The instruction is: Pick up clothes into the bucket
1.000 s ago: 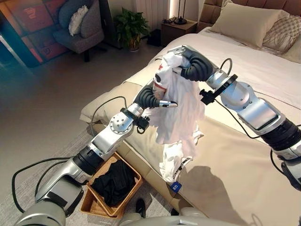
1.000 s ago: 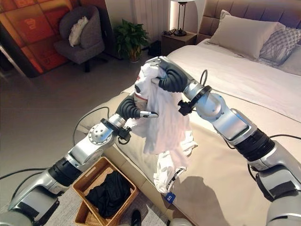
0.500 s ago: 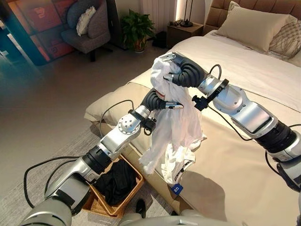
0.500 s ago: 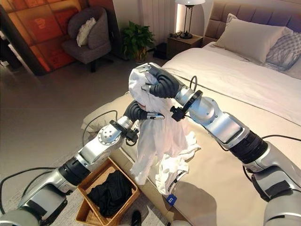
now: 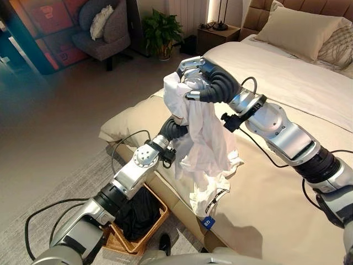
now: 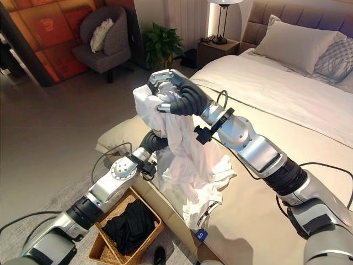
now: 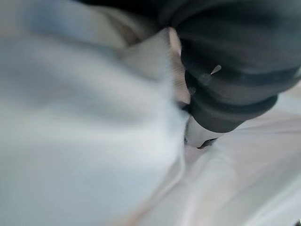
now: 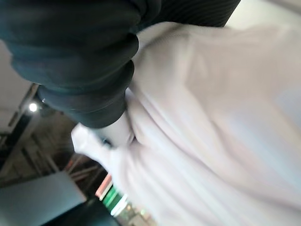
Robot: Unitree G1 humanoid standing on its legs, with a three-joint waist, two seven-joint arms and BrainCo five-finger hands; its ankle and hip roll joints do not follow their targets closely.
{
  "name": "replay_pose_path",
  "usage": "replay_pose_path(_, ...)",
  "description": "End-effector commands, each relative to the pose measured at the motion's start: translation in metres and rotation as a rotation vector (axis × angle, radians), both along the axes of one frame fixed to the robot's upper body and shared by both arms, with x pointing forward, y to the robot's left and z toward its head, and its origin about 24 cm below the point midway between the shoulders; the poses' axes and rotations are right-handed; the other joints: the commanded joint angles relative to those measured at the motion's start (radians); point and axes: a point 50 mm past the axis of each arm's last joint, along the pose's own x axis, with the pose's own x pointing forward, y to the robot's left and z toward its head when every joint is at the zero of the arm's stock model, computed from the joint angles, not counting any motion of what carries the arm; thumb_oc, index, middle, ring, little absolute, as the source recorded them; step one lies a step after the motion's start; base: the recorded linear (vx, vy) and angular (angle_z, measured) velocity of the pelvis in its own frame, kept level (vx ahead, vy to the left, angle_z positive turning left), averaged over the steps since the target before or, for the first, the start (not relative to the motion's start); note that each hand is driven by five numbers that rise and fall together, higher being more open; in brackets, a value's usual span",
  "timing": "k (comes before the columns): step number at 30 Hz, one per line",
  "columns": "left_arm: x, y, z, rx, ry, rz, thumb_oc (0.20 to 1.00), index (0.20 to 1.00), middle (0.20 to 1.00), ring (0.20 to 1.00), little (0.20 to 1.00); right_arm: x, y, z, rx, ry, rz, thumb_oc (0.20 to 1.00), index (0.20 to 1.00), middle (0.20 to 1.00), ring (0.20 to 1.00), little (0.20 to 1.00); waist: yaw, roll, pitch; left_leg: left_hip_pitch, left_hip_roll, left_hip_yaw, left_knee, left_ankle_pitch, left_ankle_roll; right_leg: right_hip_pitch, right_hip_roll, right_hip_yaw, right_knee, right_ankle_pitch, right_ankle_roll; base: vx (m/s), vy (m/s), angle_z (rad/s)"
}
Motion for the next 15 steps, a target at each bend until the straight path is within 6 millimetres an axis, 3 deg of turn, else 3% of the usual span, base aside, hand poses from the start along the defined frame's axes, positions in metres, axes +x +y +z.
replay_pose_path(1,0.018,0.01,0.052,-0.026,-0.223,0.15,0.2,0.2,0.2,0.2,0.2,-0.027,-0.009,0.036,0.233,-0.187,0.049,1.0,1.0,1.0,1.0,1.0,-0.003,-0.082,-0.031,0.051,-0.01,0.01,0.08,-0.146,0.001,0.038,-0.095,-0.008,-0.103,0.116,0.093,0.0,0.0,0.0)
replay_pose_path(3,0.008,0.044,0.028,-0.062,-0.159,0.279,0.2,0.2,0.2,0.2,0.2,-0.02,-0.04,0.029,0.27,-0.173,-0.108,1.0,1.0,1.0,1.0,1.0,0.006,-0.086,-0.03,0.048,-0.009,0.004,0.081,-0.147,0.003,0.039,-0.096,-0.014,-0.103,0.113,0.092,0.02,-0.004,0.0)
replay_pose_path(4,0.008,0.044,0.028,-0.062,-0.157,0.28,0.2,0.2,0.2,0.2,0.2,-0.02,-0.04,0.028,0.27,-0.171,-0.108,1.0,1.0,1.0,1.0,1.0,0.007,-0.085,-0.031,0.055,-0.007,0.004,0.079,-0.155,0.001,0.045,-0.094,-0.013,-0.104,0.105,0.092,0.04,-0.003,0.04)
replay_pose_path(5,0.014,0.034,0.019,-0.224,-0.026,0.262,0.2,0.2,0.2,0.2,0.2,-0.015,-0.037,0.021,0.302,-0.127,-0.098,1.0,1.0,1.0,1.0,1.0,0.001,-0.085,-0.031,0.056,-0.007,0.005,0.078,-0.153,0.0,0.044,-0.093,-0.011,-0.102,0.105,0.093,0.04,0.002,0.02)
replay_pose_path(6,0.017,0.049,0.022,-0.15,-0.08,0.322,0.2,0.2,0.2,0.2,0.2,-0.012,-0.051,0.006,0.349,-0.072,-0.161,1.0,1.0,1.0,1.0,1.0,-0.002,-0.083,-0.03,0.059,-0.006,0.006,0.077,-0.154,0.0,0.045,-0.093,-0.01,-0.099,0.103,0.092,-0.01,0.022,0.03)
replay_pose_path(7,0.001,0.079,0.019,-0.207,-0.083,0.416,0.2,0.2,0.2,0.2,0.2,-0.012,-0.074,-0.012,0.363,-0.017,-0.269,1.0,1.0,1.0,1.0,1.0,0.002,-0.082,-0.028,0.052,-0.01,0.002,0.077,-0.147,0.004,0.039,-0.097,-0.016,-0.097,0.11,0.092,0.0,0.0,0.0)
replay_pose_path(8,-0.003,0.087,0.014,-0.228,-0.064,0.45,0.2,0.2,0.2,0.2,0.2,-0.008,-0.082,-0.026,0.364,0.037,-0.326,1.0,1.0,1.0,1.0,1.0,0.007,-0.082,-0.027,0.059,-0.008,0.0,0.074,-0.156,0.002,0.046,-0.095,-0.019,-0.097,0.102,0.092,0.0,0.0,0.0)
replay_pose_path(9,-0.004,0.087,0.014,-0.227,-0.062,0.45,0.2,0.2,0.2,0.2,0.2,-0.008,-0.082,-0.026,0.364,0.038,-0.326,1.0,1.0,1.0,1.0,1.0,0.006,-0.082,-0.029,0.06,-0.008,0.0,0.073,-0.156,0.002,0.047,-0.095,-0.019,-0.097,0.101,0.092,0.04,-0.001,0.02)
replay_pose_path(10,-0.009,0.1,0.008,-0.236,-0.052,0.501,0.2,0.2,0.2,0.2,0.2,-0.003,-0.099,-0.05,0.377,0.123,-0.425,1.0,1.0,1.0,1.0,1.0,0.011,-0.084,-0.025,0.061,-0.008,-0.003,0.073,-0.158,0.002,0.048,-0.096,-0.024,-0.096,0.099,0.091,0.0,0.0,0.0)
replay_pose_path(11,-0.009,0.1,0.008,-0.235,-0.051,0.501,0.2,0.2,0.2,0.2,0.2,-0.003,-0.099,-0.05,0.377,0.124,-0.425,1.0,1.0,1.0,1.0,1.0,0.01,-0.084,-0.026,0.061,-0.008,-0.003,0.074,-0.158,0.002,0.048,-0.096,-0.024,-0.096,0.098,0.091,0.02,0.009,0.05)
replay_pose_path(13,-0.016,0.118,0.006,-0.227,-0.059,0.568,0.2,0.2,0.2,0.2,0.2,-0.003,-0.118,-0.074,0.382,0.193,-0.539,1.0,1.0,1.0,1.0,1.0,0.017,-0.086,-0.023,0.06,-0.01,-0.009,0.074,-0.16,0.004,0.051,-0.098,-0.029,-0.096,0.096,0.09,0.01,0.009,0.07)
replay_pose_path(14,-0.022,0.138,0.004,-0.214,-0.069,0.643,0.2,0.2,0.2,0.2,0.2,-0.006,-0.138,-0.1,0.392,0.268,-0.662,1.0,1.0,1.0,1.0,1.0,0.021,-0.086,-0.018,0.057,-0.013,-0.014,0.076,-0.162,0.005,0.051,-0.098,-0.035,-0.093,0.094,0.089,0.01,0.01,0.08)
replay_pose_path(15,-0.024,0.144,0.004,-0.206,-0.074,0.671,0.2,0.2,0.2,0.2,0.2,-0.008,-0.143,-0.11,0.399,0.293,-0.702,1.0,1.0,1.0,1.0,1.0,0.023,-0.087,-0.016,0.055,-0.014,-0.017,0.077,-0.163,0.006,0.05,-0.098,-0.036,-0.092,0.093,0.089,0.01,0.011,0.11)
